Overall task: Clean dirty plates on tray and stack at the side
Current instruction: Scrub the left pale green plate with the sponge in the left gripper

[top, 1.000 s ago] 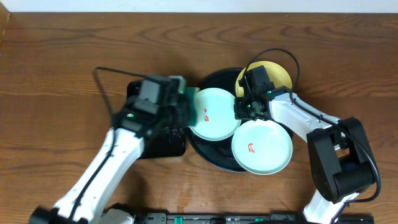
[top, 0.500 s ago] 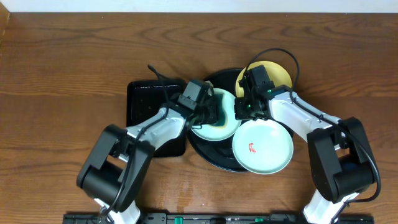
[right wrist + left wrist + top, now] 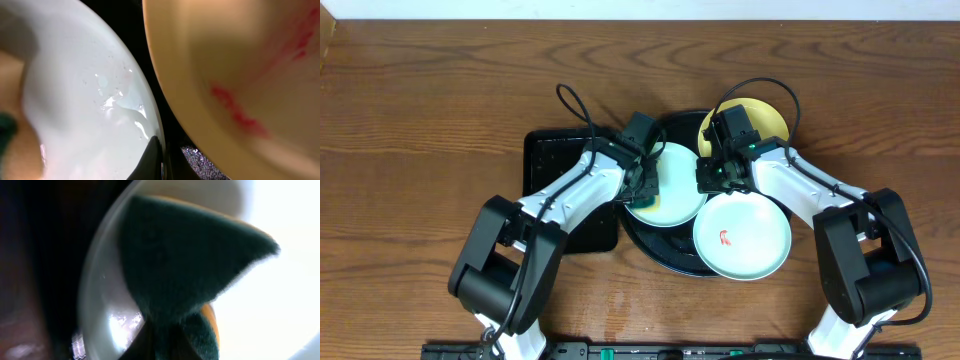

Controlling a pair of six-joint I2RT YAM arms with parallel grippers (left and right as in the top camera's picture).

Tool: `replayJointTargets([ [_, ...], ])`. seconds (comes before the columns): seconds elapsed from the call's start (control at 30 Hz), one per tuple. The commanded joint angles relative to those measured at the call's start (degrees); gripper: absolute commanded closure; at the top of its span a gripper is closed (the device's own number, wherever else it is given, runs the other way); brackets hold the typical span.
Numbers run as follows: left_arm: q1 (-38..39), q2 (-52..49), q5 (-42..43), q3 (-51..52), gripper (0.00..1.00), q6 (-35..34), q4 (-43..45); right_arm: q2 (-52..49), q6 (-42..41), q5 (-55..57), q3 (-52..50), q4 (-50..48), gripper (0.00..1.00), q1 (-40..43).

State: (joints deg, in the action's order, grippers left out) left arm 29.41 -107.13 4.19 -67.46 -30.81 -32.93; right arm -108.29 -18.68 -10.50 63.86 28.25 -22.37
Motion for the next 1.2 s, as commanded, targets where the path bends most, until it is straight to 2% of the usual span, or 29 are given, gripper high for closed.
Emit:
replayJointTargets([
  [0.0, -1.92, -3.26, -15.15, 0.04, 0.93, 2.67, -3.78, -1.75, 1.14, 1.7, -0.96, 1.81, 0.99, -0.61],
  [0.13, -1.44, -3.87, -11.93, 0.04, 0.93, 2.47, -2.51, -1.75, 1.14, 1.7, -0.96, 1.81, 0.99, -0.61],
  [0.4, 2.34, -7.13, 21.2, 0.11, 0.93, 2.25, 12.15, -1.73, 1.14, 1.7, -0.96, 1.97, 0.99, -0.61],
  [0.47, 3.98, -7.78, 23.54, 0.11, 0.93, 0.9, 13.81, -1.75, 1.14, 1.7, -0.96, 1.97, 0.99, -0.61],
  [0.63, 7.37, -8.48, 23.23, 0.11, 0.93, -0.33, 13.73, -1.73, 1.14, 1.7, -0.96, 1.97, 0.99, -0.61],
  [0.8, 5.97, -8.46, 20.63, 0.09, 0.92, -0.57, 11.96, -1.73, 1.14, 1.7, -0.96, 2.01, 0.99, -0.61],
  [0.9, 3.69, -8.41, 14.91, 0.09, 0.92, -0.52, 8.68, -1.75, 1.14, 1.68, -0.96, 2.34, 0.99, -0.61],
  [1.03, -1.16, -7.1, -0.96, -0.22, 0.92, -0.35, -0.44, -1.75, 1.14, 1.7, -0.96, 2.64, 0.99, -0.61],
  [1.17, -2.25, -5.35, -8.7, -1.7, 0.93, -0.35, -5.97, -1.75, 1.14, 1.7, -0.96, 2.62, 0.99, -0.61],
])
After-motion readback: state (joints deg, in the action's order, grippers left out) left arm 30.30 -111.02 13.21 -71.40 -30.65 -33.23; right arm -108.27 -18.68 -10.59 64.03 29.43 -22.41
